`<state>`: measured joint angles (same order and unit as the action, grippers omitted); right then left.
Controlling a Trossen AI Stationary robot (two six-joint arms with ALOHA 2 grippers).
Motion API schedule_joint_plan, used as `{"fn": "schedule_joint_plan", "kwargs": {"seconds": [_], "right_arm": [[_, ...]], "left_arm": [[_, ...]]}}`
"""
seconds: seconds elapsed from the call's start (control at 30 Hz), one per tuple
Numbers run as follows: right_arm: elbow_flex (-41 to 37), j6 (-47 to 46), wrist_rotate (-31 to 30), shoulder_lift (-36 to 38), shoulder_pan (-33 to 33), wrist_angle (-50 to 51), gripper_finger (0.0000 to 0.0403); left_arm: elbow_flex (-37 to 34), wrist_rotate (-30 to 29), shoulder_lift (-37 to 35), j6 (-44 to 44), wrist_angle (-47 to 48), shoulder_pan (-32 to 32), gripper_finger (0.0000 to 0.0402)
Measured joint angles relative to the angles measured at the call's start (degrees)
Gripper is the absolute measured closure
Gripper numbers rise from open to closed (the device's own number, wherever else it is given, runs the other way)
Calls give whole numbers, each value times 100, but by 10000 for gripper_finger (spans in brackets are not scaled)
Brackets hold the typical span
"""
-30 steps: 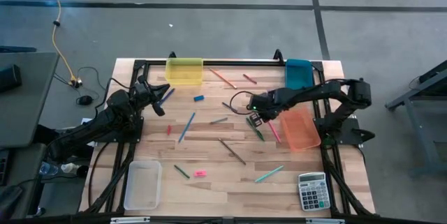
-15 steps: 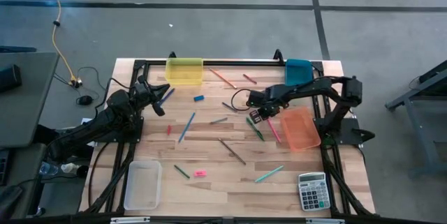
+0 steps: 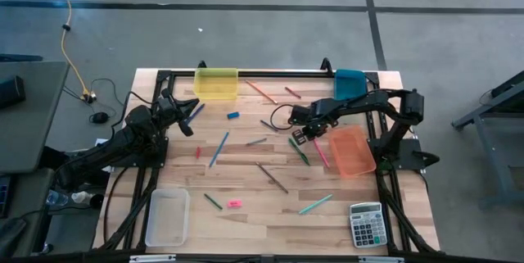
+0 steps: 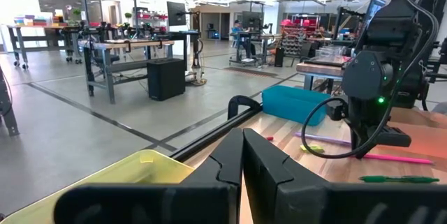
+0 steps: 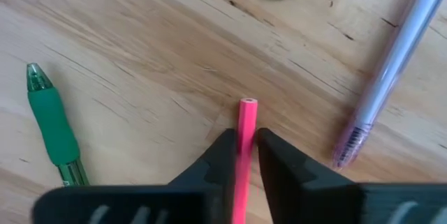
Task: Sort crayons/erasers/pens/pencils in bins
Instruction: Put the pink pencil into the blue bin
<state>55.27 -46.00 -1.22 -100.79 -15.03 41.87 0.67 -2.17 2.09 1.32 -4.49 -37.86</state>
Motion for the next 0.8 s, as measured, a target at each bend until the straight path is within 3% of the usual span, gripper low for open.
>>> {"fn": "schedule_joint_plan", "kwargs": {"seconds": [0.17, 0.43, 0.8], "right_arm": [[-4, 0, 21, -2, 0, 4, 397], [-44, -184, 174, 258, -7, -6, 396], [-35, -134, 641, 1282, -17, -109, 394]], "left_arm": [[0, 0, 0, 0, 0, 1, 401], [0, 1, 0, 0, -1, -1, 401], [0, 2, 0, 0, 0, 1, 401]]}}
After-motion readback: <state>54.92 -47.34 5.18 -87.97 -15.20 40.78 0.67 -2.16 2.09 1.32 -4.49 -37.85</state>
